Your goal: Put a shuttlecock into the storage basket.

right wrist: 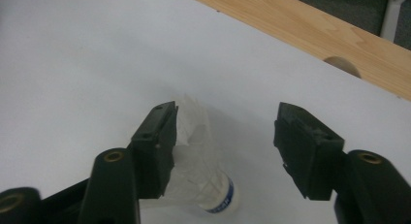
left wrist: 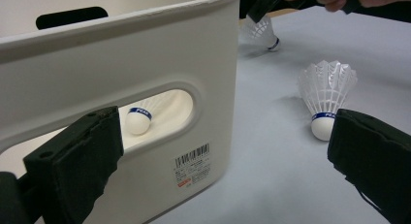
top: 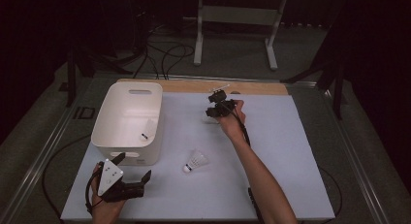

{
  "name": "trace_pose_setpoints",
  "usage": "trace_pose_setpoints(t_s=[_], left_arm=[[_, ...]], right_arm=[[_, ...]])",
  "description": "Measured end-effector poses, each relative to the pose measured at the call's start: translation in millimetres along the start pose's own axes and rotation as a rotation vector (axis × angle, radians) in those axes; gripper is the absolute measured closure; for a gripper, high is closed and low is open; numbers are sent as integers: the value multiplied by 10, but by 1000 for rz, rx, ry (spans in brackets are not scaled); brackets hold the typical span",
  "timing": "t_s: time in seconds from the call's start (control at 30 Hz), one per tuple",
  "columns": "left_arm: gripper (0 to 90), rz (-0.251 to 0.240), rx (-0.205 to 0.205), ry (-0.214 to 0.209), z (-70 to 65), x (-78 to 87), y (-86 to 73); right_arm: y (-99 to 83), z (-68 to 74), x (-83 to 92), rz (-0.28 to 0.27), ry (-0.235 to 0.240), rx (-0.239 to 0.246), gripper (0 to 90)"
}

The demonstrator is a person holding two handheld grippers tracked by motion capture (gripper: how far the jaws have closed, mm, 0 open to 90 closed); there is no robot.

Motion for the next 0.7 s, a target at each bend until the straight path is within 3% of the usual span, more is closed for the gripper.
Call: trace_pose_setpoints(t_s=[0.33,0.53,0.7], left_arm=[[2,2,0,0,-6,-4,1],[2,5,-3,-1,-9,-9,2],[2,6,-4,-2,-8,-9,1]], right_arm=[[-133,-193,73,18,36,-51,520],[-214,-282,89,24,88,-76,674],[-246,-287,83,39,113,-72,748]])
Point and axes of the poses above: each handheld gripper's, and its own axes: x roughly backward along the jaws, y roughly out of its top, z roughly to its left, the point moved 1 cm from there along -x, roughly forward along the jaws, and after that the axes turned 5 degrees about x, right-handed, at the moved point
